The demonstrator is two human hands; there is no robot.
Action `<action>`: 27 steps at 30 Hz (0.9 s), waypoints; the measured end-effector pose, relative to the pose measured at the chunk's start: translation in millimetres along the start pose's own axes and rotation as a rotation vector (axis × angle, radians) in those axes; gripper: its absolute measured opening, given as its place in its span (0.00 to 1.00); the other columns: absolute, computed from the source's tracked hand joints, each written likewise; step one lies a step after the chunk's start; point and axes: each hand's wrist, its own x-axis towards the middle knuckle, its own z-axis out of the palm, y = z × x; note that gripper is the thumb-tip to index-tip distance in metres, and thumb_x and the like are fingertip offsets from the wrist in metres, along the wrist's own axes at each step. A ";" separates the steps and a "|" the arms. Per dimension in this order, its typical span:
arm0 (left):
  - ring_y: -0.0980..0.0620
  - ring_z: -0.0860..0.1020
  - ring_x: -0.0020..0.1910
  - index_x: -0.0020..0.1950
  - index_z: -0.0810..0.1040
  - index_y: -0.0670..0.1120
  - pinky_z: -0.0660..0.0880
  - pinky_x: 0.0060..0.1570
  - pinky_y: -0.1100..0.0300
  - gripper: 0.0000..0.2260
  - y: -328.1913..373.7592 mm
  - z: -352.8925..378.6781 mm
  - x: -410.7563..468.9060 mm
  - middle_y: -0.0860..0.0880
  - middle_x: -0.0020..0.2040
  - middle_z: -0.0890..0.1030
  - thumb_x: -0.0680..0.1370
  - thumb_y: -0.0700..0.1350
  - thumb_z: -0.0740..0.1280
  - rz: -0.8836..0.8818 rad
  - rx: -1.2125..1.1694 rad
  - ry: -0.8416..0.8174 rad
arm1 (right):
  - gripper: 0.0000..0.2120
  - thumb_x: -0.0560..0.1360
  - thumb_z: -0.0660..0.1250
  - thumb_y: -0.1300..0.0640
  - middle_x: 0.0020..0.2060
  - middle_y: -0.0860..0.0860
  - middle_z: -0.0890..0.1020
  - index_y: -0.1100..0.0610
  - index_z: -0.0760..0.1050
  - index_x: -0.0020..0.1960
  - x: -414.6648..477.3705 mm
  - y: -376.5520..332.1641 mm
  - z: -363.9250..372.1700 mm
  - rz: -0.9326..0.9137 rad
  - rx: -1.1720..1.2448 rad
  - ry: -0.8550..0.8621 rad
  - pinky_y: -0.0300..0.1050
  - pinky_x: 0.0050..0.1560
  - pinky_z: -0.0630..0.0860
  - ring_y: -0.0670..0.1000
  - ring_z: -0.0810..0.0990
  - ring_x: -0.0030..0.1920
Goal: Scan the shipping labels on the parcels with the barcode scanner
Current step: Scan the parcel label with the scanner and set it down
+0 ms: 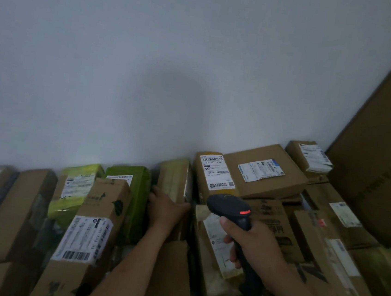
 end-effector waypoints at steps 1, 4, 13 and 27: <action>0.37 0.66 0.71 0.79 0.47 0.38 0.68 0.66 0.49 0.54 1.3 -5.1 -3.2 0.37 0.75 0.59 0.67 0.58 0.77 0.026 -0.014 0.028 | 0.12 0.75 0.71 0.52 0.33 0.56 0.81 0.62 0.79 0.43 -3.1 -2.6 -0.3 -0.014 -0.016 -0.002 0.42 0.25 0.72 0.52 0.75 0.24; 0.39 0.69 0.67 0.77 0.58 0.39 0.71 0.64 0.48 0.48 6.8 -26.7 -14.7 0.38 0.71 0.66 0.65 0.56 0.77 0.104 -0.099 0.102 | 0.10 0.75 0.70 0.53 0.35 0.57 0.81 0.62 0.79 0.43 -17.6 -13.6 -2.8 -0.053 0.001 -0.003 0.42 0.25 0.73 0.50 0.75 0.24; 0.53 0.67 0.64 0.75 0.62 0.45 0.70 0.60 0.55 0.42 42.2 -112.0 -72.7 0.50 0.67 0.69 0.67 0.52 0.80 0.442 -0.273 0.202 | 0.10 0.74 0.71 0.52 0.36 0.57 0.82 0.60 0.79 0.43 -79.2 -45.5 -25.6 -0.142 0.041 -0.029 0.43 0.27 0.73 0.52 0.77 0.25; 0.46 0.69 0.70 0.80 0.56 0.50 0.71 0.67 0.43 0.45 -4.1 -151.9 -190.5 0.48 0.74 0.68 0.70 0.45 0.79 0.272 -0.471 0.017 | 0.09 0.74 0.70 0.52 0.33 0.55 0.81 0.58 0.77 0.43 -192.7 -64.2 -73.0 -0.206 0.105 -0.109 0.44 0.26 0.71 0.52 0.74 0.24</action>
